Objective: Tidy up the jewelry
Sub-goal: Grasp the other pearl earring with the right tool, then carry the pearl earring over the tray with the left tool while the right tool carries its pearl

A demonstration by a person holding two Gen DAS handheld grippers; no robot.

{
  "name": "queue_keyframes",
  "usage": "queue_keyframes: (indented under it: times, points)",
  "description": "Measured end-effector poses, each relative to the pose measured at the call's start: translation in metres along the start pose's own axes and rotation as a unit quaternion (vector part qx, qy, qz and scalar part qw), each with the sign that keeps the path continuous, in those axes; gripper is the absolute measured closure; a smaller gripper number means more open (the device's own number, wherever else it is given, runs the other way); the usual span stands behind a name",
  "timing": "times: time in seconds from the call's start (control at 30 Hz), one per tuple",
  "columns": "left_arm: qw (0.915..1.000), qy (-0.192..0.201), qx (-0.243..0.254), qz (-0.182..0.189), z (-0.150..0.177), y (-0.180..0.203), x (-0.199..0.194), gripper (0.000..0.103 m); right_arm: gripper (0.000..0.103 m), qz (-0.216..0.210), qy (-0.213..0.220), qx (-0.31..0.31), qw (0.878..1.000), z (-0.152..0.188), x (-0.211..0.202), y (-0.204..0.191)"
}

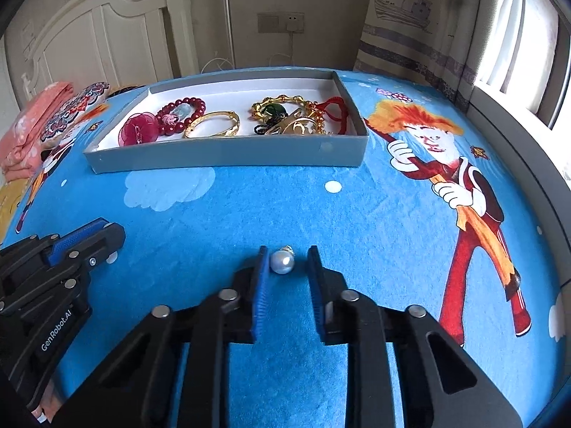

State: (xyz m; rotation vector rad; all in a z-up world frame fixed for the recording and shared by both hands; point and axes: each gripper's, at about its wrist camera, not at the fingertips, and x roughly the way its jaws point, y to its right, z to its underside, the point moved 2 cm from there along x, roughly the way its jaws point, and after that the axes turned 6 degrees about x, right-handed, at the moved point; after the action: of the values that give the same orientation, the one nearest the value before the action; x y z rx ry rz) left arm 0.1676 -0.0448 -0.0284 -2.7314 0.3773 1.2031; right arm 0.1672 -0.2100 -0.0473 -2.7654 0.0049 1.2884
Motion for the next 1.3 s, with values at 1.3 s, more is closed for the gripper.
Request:
queue_keyframes:
  times: [1.3]
  points:
    - [0.9992,0.030,-0.011,-0.023,-0.026,-0.019,-0.015,0.089,0.088,0.001,0.038,0.020,0.999,-0.031,-0.015,0.011]
